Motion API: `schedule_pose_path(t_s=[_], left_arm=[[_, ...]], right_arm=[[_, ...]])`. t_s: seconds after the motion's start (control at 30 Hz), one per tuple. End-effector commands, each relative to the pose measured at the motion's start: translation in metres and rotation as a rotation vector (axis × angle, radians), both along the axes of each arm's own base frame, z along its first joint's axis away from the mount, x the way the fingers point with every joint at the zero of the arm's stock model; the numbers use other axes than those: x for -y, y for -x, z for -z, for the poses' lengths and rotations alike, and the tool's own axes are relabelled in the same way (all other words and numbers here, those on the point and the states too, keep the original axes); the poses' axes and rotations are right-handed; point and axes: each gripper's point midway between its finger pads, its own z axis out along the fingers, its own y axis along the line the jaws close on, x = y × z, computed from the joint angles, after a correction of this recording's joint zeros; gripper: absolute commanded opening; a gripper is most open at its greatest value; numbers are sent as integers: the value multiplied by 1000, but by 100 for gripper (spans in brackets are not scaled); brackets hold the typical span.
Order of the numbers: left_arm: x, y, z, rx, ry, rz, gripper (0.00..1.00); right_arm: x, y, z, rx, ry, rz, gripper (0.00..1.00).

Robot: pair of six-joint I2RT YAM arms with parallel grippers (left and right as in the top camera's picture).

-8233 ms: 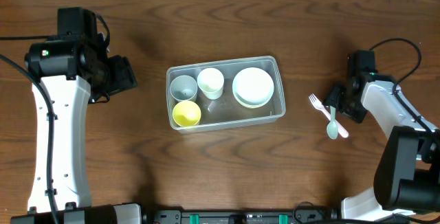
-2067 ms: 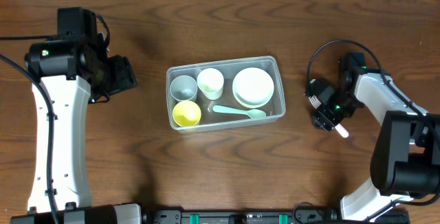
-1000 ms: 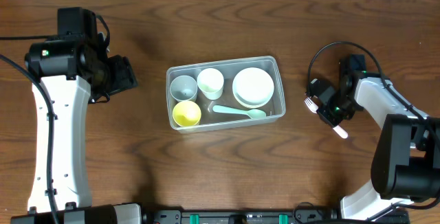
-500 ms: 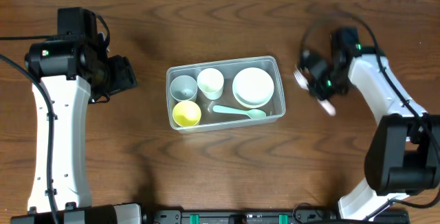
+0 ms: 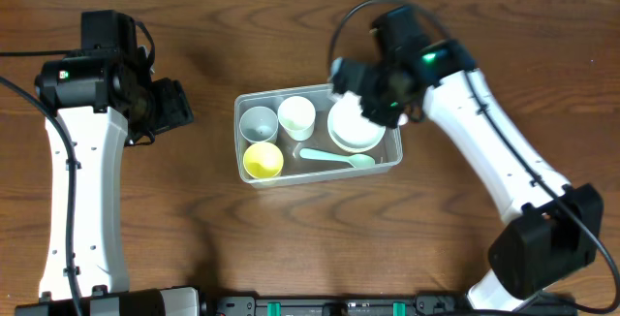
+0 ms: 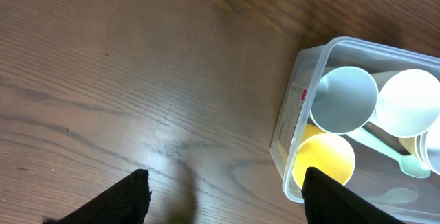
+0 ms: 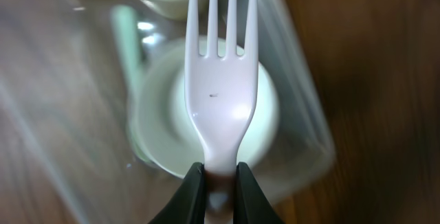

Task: Pack container
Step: 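Carry the white fork into the container and release it on the bowls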

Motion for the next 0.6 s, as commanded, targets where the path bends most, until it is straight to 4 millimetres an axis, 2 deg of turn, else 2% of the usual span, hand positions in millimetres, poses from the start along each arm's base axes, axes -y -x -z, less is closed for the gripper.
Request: schedule_pose_path(t_s=[0.0, 0.13, 0.27, 0.4, 0.47, 0.57], left_arm=[[0, 1, 2, -9, 6, -2, 72], [0, 1, 2, -10, 6, -2, 72], [0, 1, 2, -10, 6, -2, 72], [0, 2, 2, -14, 7, -1, 72], [0, 4, 3, -18, 7, -1, 72], [0, 4, 3, -20, 7, -1, 72]], right_arm=[[-26, 26, 4, -1, 20, -180, 1], [-40, 52, 14, -33, 48, -280, 1], [-44, 68, 32, -67, 68, -318, 2], [-40, 76, 48, -98, 83, -321, 12], [-38, 77, 51, -104, 86, -321, 19], [-39, 77, 51, -100, 84, -320, 24]])
